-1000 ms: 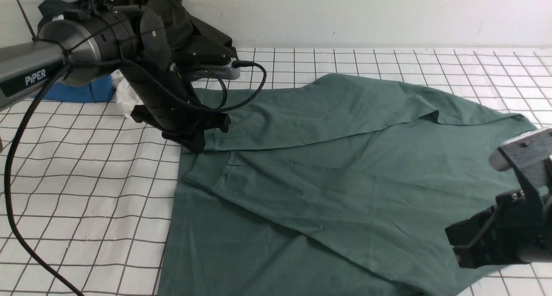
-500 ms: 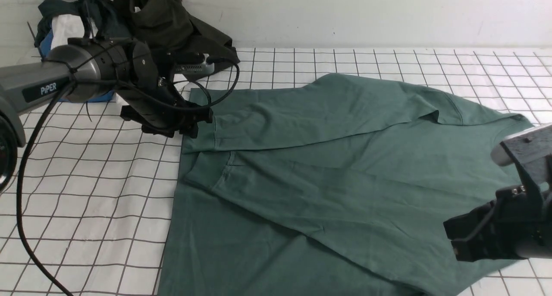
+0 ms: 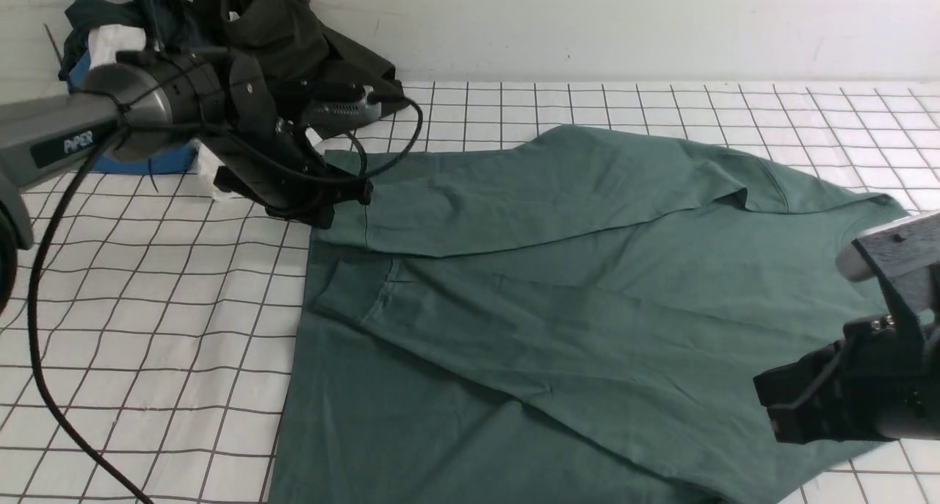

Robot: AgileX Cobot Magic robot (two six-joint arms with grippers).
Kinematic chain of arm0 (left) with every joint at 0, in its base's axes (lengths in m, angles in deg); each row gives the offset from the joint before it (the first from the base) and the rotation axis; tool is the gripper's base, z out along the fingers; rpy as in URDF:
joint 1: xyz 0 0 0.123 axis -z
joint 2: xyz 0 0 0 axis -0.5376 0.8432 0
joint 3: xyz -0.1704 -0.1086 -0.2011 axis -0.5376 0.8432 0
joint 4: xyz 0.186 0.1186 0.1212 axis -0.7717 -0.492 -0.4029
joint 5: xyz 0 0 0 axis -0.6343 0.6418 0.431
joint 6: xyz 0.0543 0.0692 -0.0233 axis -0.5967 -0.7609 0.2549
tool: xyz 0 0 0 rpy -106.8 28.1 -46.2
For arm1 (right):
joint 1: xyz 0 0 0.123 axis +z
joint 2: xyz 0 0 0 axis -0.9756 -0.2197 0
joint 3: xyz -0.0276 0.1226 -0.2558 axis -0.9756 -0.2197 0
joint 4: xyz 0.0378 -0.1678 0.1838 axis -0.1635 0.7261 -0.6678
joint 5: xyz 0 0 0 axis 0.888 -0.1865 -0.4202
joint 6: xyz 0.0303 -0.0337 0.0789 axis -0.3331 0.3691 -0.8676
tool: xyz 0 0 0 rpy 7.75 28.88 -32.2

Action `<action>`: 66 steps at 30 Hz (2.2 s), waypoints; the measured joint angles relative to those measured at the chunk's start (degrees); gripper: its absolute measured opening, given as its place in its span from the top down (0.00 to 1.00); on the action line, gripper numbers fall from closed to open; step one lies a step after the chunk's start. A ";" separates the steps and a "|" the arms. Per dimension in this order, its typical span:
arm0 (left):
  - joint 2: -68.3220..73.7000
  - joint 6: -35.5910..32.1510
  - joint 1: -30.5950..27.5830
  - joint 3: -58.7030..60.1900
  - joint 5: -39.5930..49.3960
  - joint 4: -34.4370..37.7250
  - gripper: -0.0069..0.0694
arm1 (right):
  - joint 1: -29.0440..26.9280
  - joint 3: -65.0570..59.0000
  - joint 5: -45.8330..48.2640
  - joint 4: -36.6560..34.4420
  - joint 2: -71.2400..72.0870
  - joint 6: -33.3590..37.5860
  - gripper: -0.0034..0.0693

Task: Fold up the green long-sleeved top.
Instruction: Use the left arm to drag and drop the cuff onto the cuff closest to the left arm, then use both arms simultaneously to clamp the lower edge of the clothing fabric

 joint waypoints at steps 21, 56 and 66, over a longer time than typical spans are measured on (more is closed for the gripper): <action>-7.43 -6.35 0.12 17.30 11.19 4.19 0.73 | 0.00 0.00 -0.95 -0.69 0.00 1.39 0.96; -25.03 -10.21 33.18 49.72 4.88 -31.38 0.87 | 0.00 1.10 13.29 -4.13 0.69 19.11 0.96; -42.85 -7.08 28.28 49.01 6.35 -35.88 0.89 | 0.00 1.39 15.69 15.56 1.03 12.47 0.86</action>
